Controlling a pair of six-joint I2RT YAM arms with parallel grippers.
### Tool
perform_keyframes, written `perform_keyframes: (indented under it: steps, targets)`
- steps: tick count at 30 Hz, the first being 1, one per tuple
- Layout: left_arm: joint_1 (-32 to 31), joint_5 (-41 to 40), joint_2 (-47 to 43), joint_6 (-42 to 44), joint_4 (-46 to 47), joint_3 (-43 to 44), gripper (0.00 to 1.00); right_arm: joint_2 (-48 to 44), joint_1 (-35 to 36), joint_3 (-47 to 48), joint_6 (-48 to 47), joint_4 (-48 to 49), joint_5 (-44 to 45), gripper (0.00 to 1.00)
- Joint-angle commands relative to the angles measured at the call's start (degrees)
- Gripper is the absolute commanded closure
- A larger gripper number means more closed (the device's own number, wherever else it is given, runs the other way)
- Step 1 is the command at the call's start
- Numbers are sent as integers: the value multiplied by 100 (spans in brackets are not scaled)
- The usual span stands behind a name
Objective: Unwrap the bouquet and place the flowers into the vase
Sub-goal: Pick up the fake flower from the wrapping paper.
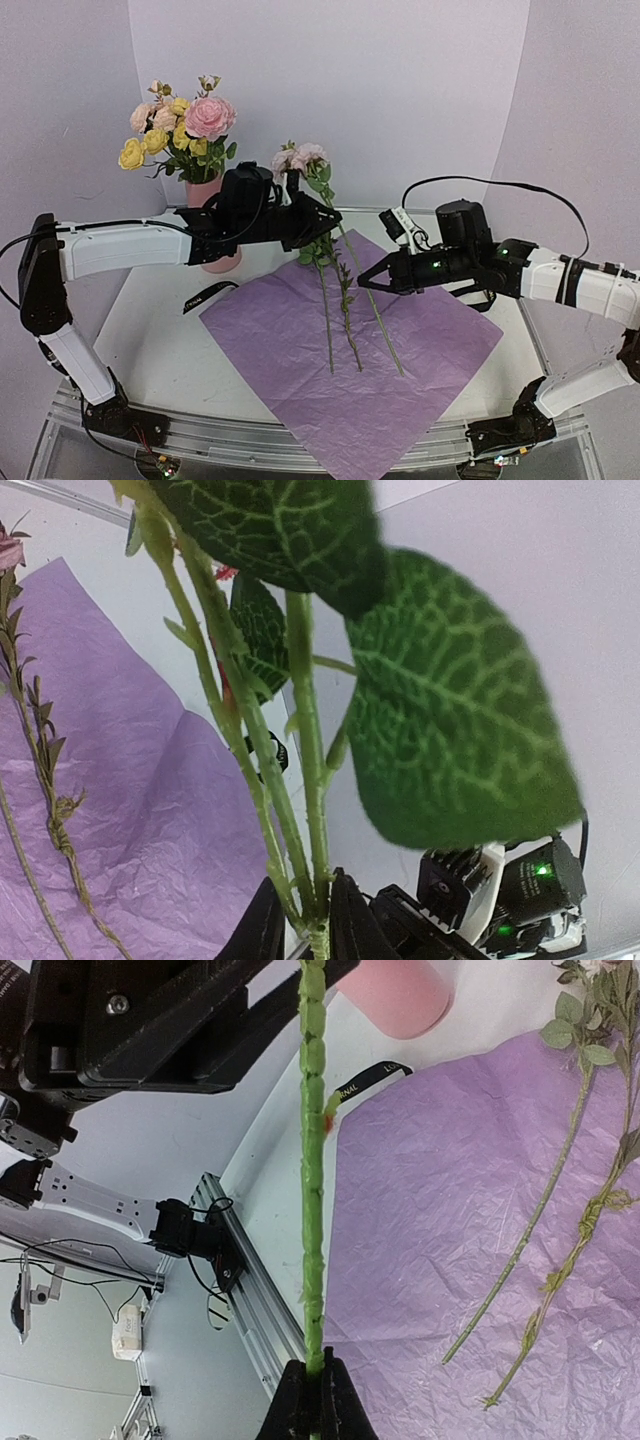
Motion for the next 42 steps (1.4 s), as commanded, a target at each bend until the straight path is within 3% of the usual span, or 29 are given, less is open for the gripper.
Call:
perform_keyframes:
  steps: [1,4,6,8,10,11,19,30,37,42]
  targets:
    - [-15,129,62,-8,194,375,86,-109,67,-44,-51,259,-189,100]
    - [-15,120,39,-5,194,375,88,-114,75,-63,-52,256,-189,100]
    - [-18,102,6,17,194,375,95,-125,84,-87,-46,250,-159,100]
    - [-15,106,-11,62,196,365,100,-142,85,-117,-37,243,-94,87]
    - [-15,77,-51,101,188,330,100,-145,84,-150,-30,212,-14,61]
    - [-18,60,-85,147,184,304,100,-150,84,-163,-17,170,68,54]
    - [-15,-144,-467,1004,-780,342,100,-524,84,-210,10,-243,1309,29]
    - [-101,-794,-1573,3083,-1975,304,100,-1271,81,-357,47,-543,3019,24]
    - [-129,-799,-2383,4996,-2008,639,100,-1092,84,-180,-10,-610,2996,24]
    - [-129,-720,-2564,5552,-2065,1099,100,-949,84,-36,-70,-634,2953,24]
